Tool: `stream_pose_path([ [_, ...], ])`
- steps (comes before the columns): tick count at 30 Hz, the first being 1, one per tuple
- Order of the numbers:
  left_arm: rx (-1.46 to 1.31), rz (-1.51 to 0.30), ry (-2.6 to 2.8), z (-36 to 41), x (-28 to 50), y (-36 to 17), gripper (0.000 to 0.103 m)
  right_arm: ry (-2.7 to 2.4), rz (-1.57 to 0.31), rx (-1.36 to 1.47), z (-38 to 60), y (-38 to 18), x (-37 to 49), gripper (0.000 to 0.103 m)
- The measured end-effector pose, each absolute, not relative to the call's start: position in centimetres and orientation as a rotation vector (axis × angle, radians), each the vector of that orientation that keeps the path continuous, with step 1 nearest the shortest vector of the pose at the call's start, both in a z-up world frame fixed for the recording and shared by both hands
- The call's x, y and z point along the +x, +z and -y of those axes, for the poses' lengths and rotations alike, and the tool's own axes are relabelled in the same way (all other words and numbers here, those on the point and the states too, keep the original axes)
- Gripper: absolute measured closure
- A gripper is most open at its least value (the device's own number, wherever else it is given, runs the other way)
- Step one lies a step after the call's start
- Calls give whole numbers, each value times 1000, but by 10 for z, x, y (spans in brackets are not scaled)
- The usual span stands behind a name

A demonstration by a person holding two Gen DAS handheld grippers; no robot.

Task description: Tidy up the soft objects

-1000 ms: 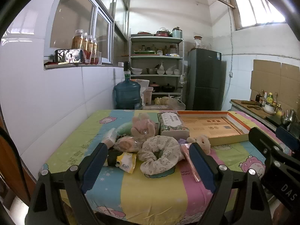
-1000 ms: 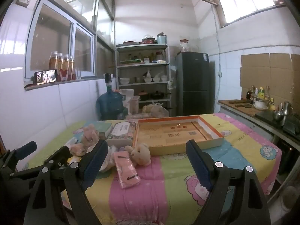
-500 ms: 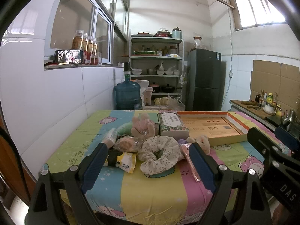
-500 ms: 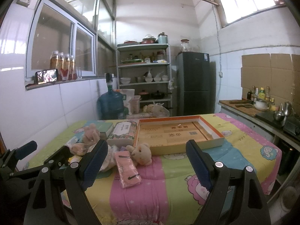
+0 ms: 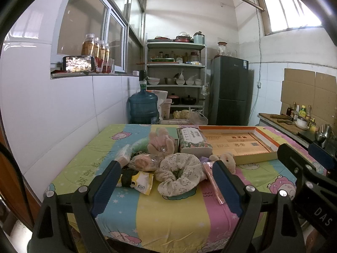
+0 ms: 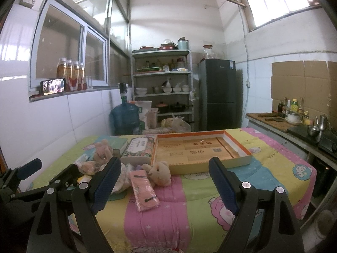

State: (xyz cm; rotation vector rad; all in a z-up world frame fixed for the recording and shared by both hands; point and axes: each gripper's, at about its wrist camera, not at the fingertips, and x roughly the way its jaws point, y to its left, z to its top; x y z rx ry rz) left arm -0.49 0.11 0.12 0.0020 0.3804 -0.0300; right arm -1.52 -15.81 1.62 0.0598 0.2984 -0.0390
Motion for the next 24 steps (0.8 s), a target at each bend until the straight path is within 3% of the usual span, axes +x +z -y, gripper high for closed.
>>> stream_pose_path([
  [24,-12,-381,-31,-2,-8,3,14,-47,-294,61,158,19,-15,17],
])
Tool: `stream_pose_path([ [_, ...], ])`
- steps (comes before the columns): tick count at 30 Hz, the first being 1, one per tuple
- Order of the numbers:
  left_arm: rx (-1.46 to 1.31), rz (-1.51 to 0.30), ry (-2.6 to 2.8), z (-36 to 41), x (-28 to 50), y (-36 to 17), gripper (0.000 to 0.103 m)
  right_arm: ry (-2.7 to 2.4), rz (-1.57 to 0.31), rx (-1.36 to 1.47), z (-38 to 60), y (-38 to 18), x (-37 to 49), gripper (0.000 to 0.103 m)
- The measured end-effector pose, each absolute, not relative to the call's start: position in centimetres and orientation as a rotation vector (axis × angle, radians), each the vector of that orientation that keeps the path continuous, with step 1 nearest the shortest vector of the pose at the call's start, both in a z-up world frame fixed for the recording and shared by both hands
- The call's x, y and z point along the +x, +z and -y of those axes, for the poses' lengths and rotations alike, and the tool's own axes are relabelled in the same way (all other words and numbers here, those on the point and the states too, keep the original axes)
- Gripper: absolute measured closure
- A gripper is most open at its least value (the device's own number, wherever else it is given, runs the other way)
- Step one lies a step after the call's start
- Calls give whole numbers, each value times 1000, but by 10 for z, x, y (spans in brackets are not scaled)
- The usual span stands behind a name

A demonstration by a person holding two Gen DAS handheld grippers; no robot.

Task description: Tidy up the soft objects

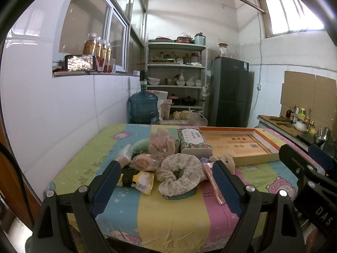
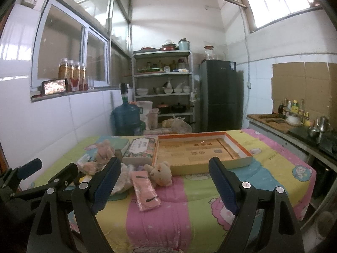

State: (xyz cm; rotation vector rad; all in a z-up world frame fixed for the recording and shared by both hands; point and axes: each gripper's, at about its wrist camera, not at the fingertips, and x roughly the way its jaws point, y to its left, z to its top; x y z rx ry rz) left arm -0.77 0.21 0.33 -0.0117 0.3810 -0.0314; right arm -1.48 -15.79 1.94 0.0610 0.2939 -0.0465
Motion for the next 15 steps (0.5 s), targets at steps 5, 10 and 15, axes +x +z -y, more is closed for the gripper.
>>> stream_pose_path([
  [5,-14,-380,-30,-2,-8,3,14,-46,-291,55,154,20,-13,17],
  [10,-23,-377,-29,-6,-12,5,14,-41,-290,51,152,21,-20,17],
  [15,-27,-379,-29,-7,-12,3,14,-39,-291,52,152,21,-19,17],
])
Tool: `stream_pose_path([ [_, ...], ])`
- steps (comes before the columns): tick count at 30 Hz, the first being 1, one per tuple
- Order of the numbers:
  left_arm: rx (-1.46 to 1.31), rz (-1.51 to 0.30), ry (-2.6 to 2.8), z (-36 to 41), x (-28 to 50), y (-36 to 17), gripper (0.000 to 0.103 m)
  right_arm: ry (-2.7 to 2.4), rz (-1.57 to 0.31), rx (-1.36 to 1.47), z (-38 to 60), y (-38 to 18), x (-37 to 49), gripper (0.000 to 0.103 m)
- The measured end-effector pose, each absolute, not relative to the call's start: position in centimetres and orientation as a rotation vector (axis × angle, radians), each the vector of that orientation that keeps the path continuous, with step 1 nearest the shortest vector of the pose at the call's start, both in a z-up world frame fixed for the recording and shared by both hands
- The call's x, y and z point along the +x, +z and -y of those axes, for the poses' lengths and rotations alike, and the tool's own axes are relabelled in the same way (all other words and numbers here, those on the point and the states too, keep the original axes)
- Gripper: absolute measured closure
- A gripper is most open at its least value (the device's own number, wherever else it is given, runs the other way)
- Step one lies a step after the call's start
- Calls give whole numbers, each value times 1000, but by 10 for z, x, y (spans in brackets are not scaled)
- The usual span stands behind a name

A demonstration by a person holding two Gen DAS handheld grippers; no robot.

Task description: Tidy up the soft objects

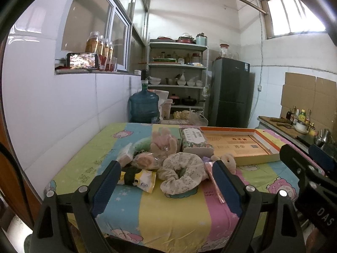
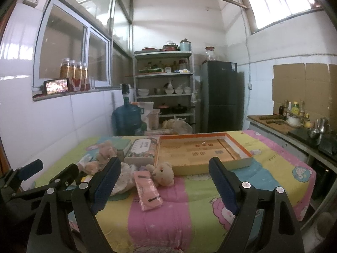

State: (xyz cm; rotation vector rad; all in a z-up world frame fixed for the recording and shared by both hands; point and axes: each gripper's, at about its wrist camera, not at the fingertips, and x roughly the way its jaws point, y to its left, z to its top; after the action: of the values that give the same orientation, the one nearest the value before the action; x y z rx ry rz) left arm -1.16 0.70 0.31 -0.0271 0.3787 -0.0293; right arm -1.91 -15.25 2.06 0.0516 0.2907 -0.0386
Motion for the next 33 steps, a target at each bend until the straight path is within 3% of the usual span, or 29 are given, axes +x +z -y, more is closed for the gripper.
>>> stream_pose_path([
  [23,-43,-386,9,-22,-6,-10,14,8,-328,75,146,6,-11,17],
  [33,-102,-394,58,-67,11,-39,14,116,-454,19,136,-46,31,17],
])
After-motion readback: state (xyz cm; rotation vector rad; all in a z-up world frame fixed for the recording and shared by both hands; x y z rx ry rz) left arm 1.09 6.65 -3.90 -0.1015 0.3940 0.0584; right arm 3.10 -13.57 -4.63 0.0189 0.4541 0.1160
